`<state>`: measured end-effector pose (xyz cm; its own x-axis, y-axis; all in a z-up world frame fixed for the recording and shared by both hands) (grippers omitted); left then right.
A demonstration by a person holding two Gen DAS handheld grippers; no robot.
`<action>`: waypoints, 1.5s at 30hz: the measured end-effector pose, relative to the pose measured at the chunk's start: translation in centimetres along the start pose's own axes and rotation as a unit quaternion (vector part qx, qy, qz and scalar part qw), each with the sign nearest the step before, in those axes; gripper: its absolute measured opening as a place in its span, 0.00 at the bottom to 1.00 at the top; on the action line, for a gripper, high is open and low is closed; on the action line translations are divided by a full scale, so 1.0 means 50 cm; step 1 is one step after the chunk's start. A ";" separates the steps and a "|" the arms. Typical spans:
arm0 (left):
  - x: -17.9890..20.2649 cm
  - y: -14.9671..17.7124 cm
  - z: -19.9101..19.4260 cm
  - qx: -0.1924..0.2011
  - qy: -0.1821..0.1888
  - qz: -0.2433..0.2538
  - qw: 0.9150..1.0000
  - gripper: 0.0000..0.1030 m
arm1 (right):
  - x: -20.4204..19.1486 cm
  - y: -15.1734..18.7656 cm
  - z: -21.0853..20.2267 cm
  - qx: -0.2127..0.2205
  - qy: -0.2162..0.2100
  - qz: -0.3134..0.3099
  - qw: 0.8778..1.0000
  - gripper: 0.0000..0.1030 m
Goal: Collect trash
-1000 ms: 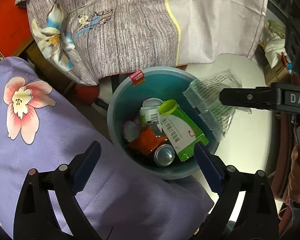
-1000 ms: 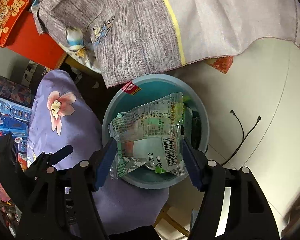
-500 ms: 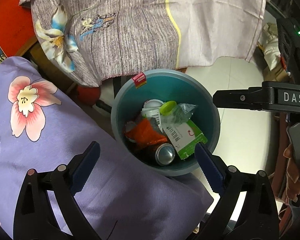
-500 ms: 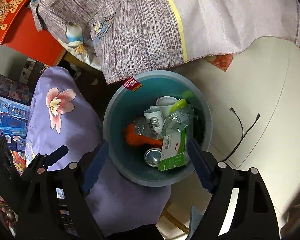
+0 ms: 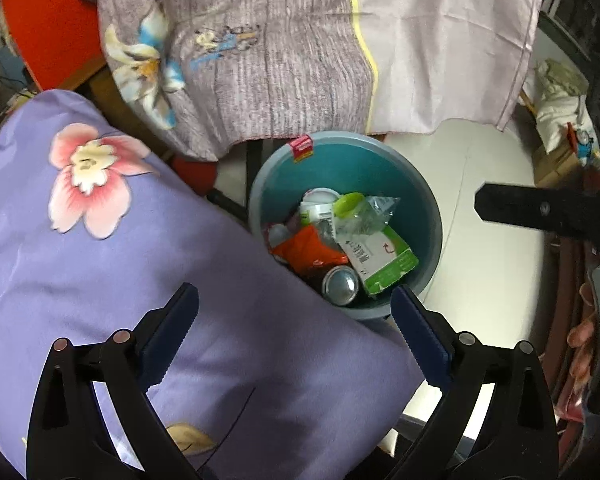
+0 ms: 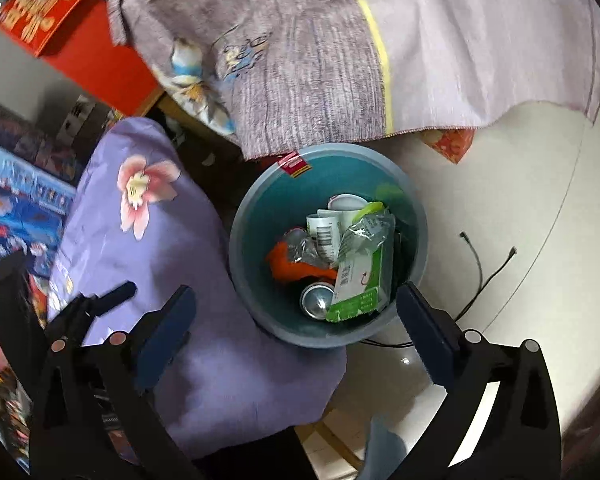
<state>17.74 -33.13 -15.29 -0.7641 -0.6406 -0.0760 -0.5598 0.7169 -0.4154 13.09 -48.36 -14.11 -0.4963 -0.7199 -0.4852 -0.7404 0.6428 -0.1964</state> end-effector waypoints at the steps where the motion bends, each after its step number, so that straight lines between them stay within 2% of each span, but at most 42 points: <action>1: -0.002 0.005 -0.010 0.003 -0.007 0.000 1.000 0.96 | -0.004 0.007 -0.004 0.004 0.008 -0.008 1.000 0.93; 5: -0.008 0.025 -0.047 0.015 -0.028 -0.004 0.999 0.96 | -0.016 0.035 -0.020 0.015 0.020 -0.026 0.999 0.93; 11: -0.026 0.064 -0.081 0.018 -0.037 -0.023 0.999 0.96 | -0.038 0.079 -0.059 0.068 0.057 -0.069 0.994 0.93; 14: -0.033 0.082 -0.097 0.024 -0.043 -0.032 0.998 0.96 | -0.050 0.101 -0.085 0.100 0.055 -0.078 0.990 0.93; 18: -0.040 0.105 -0.121 0.037 -0.054 -0.043 0.997 0.96 | -0.061 0.128 -0.107 0.117 0.050 -0.088 0.988 0.93; 24: -0.041 0.148 -0.159 0.054 -0.050 -0.065 0.995 0.96 | -0.082 0.185 -0.121 0.124 0.057 -0.116 0.984 0.93; 30: -0.039 0.181 -0.207 0.072 -0.071 -0.076 0.992 0.96 | -0.088 0.226 -0.135 0.128 0.058 -0.128 0.982 0.93; 38: -0.027 0.195 -0.253 0.089 -0.083 -0.073 0.990 0.96 | -0.095 0.246 -0.169 0.143 0.055 -0.133 0.979 0.93; 45: -0.034 0.197 -0.257 0.092 -0.085 -0.079 0.989 0.96 | -0.112 0.257 -0.173 0.145 0.060 -0.148 0.976 0.93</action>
<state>9.42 -21.44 -7.62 -0.5988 -0.7884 -0.1412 -0.5884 0.5526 -0.5902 2.43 -38.32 -6.55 -0.3428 -0.8996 -0.2705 -0.7086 0.4366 -0.5543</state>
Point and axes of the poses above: each gripper's, at about its wrist camera, not at the fingertips, and z roughly the way its jaws point, x to its right, y to its underside, the point moved 8 cm from there along z, roughly the way its jaws point, and after that the axes turned 15 degrees about z, right-handed, at the moved point
